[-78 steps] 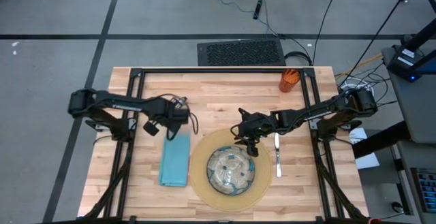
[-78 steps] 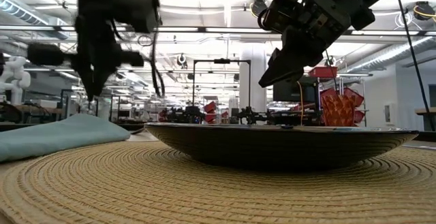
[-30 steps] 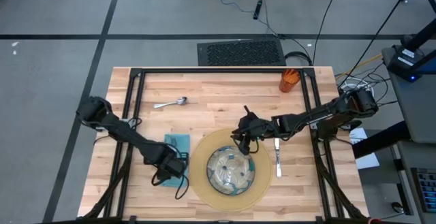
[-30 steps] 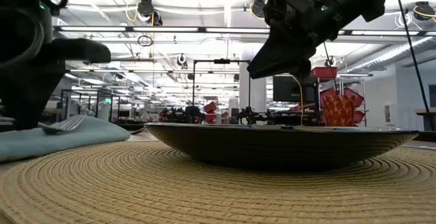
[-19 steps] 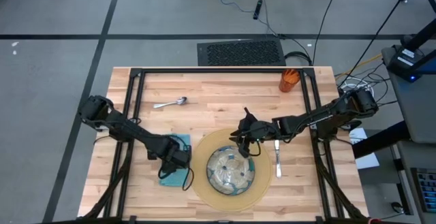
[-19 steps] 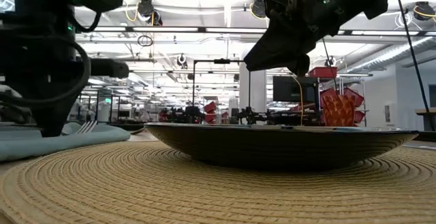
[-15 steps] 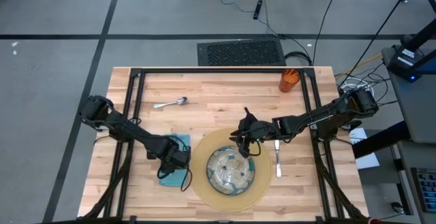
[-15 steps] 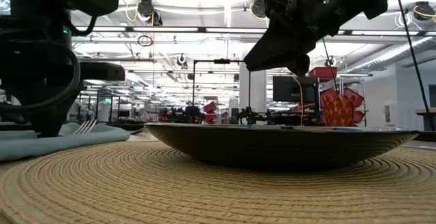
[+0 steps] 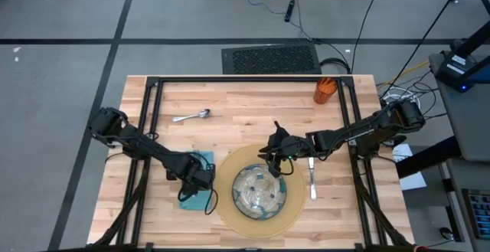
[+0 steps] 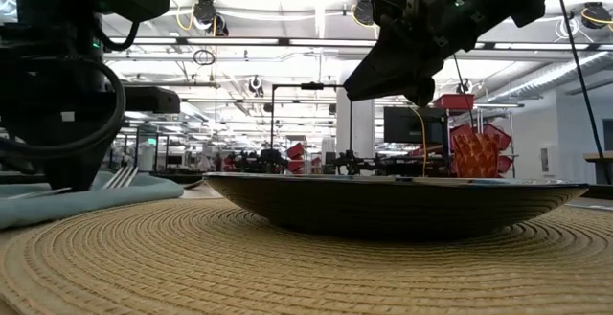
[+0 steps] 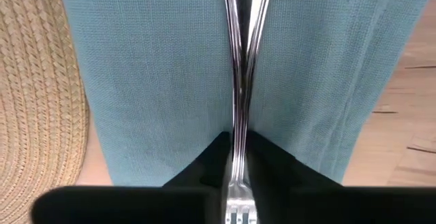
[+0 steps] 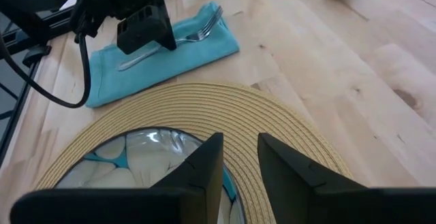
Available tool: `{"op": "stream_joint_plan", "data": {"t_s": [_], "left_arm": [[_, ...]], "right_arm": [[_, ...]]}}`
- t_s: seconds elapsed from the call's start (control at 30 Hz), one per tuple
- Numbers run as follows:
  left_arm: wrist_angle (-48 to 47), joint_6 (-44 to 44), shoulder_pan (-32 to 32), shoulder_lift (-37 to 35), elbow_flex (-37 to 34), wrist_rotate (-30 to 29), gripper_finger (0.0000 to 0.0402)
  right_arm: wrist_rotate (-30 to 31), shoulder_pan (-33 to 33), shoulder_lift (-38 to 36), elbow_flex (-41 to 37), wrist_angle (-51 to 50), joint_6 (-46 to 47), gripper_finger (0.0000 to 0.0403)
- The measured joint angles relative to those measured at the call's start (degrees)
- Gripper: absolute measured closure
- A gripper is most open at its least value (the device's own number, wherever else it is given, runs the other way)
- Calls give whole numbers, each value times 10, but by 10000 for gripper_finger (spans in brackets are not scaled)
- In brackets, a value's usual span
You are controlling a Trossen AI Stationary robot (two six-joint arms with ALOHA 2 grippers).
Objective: Set table place
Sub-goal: Put the silver fork on the blue napkin on the table, then put the silver spoon on the right side of the table beside the silver knife
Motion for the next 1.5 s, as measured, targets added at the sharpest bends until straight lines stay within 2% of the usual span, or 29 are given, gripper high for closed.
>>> {"op": "stream_joint_plan", "data": {"t_s": [0.2, 0.33, 0.67, 0.83, 1.03, 1.27, 1.5], "left_arm": [[1, -10, 0, 0, 0, 0, 322], [-18, -30, -2, 0, 7, 0, 306], [-87, -83, -23, 0, 71, -2, 303], [-167, -146, -18, -16, 140, -40, 303], [-262, -299, 42, -112, 190, -75, 303], [-269, -479, 84, -275, 191, -141, 303], [-269, -651, 85, -385, 191, -206, 303]], "right_arm": [[0, 0, 0, 0, 0, -1, 319], [0, 0, 0, 0, 0, -1, 319], [0, 0, 0, 0, 1, -3, 319], [0, 0, 0, 0, 1, -3, 319], [-4, -12, 0, 0, 39, -30, 319], [-6, -23, 0, 0, 55, -58, 319], [-6, -68, 5, 0, 60, 26, 319]]}}
